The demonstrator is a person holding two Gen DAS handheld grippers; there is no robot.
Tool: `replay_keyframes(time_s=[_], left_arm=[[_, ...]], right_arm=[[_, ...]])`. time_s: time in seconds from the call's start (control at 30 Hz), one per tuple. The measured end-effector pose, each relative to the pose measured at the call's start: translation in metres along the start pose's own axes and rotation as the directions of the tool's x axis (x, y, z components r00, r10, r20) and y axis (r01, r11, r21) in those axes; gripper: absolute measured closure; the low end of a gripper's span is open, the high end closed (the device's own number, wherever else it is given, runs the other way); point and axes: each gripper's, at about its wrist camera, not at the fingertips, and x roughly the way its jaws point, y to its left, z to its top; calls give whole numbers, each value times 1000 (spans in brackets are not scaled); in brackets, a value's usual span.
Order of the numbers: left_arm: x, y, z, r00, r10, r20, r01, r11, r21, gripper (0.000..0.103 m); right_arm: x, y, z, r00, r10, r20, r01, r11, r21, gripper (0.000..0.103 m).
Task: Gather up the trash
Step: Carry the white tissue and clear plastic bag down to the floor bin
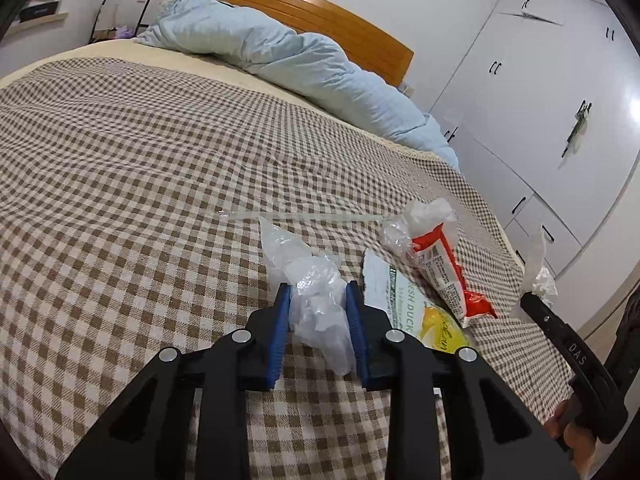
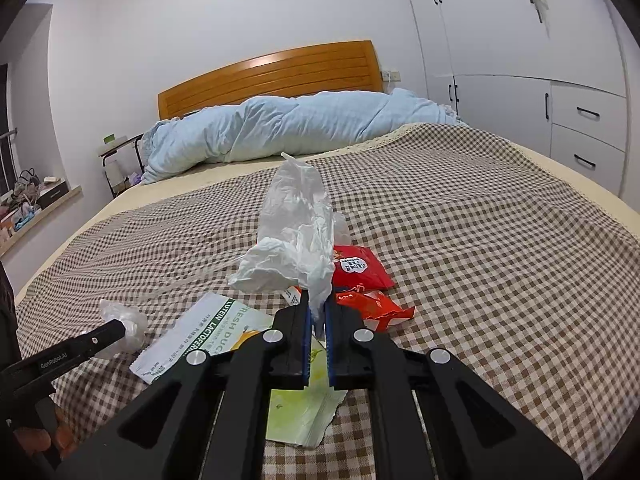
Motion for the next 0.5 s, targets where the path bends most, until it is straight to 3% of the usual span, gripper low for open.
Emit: replay_keyframes(time_s=[0.5], left_arm=[[-53,-20,-6,996,-11,92,8,999,31,78]], right_arm=[[-34,7,-5,1000,8,15,-7,999,-49,97]])
